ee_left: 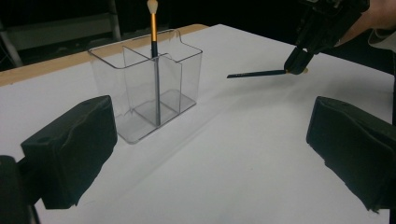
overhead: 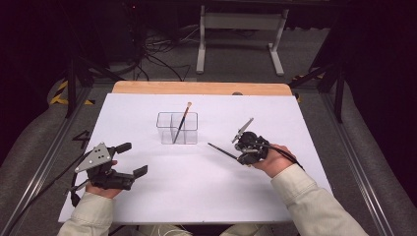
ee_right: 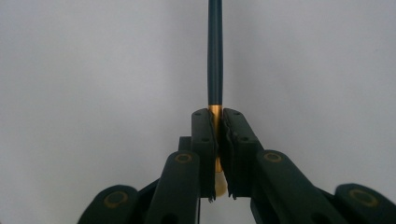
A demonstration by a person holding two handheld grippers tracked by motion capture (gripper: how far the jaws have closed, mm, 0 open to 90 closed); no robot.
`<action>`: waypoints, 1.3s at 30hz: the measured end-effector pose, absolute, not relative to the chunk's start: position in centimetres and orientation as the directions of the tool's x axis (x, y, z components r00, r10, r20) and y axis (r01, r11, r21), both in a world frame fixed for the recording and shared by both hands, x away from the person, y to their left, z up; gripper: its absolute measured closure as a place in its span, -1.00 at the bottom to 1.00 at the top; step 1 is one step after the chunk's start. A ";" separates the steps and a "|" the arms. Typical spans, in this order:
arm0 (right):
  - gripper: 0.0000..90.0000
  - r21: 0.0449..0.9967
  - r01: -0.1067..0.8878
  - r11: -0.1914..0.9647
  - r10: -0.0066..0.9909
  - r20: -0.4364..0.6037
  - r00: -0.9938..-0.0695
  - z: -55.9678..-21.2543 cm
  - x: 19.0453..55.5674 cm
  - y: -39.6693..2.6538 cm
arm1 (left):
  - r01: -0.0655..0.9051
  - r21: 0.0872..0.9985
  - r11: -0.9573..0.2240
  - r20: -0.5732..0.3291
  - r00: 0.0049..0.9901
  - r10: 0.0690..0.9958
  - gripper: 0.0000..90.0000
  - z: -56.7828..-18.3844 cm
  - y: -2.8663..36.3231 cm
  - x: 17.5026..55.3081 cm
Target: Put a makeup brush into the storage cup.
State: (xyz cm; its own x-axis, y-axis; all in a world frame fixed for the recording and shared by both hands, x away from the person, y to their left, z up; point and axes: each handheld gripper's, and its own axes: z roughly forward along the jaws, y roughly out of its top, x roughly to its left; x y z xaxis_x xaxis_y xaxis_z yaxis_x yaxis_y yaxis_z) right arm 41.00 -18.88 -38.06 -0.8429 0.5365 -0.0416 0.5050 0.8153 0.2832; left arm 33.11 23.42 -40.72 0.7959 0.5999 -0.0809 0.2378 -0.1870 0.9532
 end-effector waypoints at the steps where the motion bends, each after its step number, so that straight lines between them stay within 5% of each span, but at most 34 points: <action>1: 0.88 0.287 0.499 0.817 0.532 -0.044 -0.846 -37.8 40.9 -18.9 | 0.240 0.953 -0.184 -0.085 0.796 0.599 -0.94 -40.7 23.4 33.1; 39: 0.87 0.315 0.254 0.914 0.293 -0.083 -0.953 -31.7 39.0 -17.1 | 0.209 0.961 -0.181 -0.087 0.850 0.519 -0.87 -40.4 22.9 33.0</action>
State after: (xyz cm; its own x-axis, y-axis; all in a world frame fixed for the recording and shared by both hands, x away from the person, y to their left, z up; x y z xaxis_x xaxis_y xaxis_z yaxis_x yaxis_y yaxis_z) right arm 39.01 -17.12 -31.66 -0.9525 0.2931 -0.0827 0.2541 0.9144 0.3151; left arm 33.05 22.89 -40.40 0.8503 0.5189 -0.0874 0.2089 -0.1806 0.9611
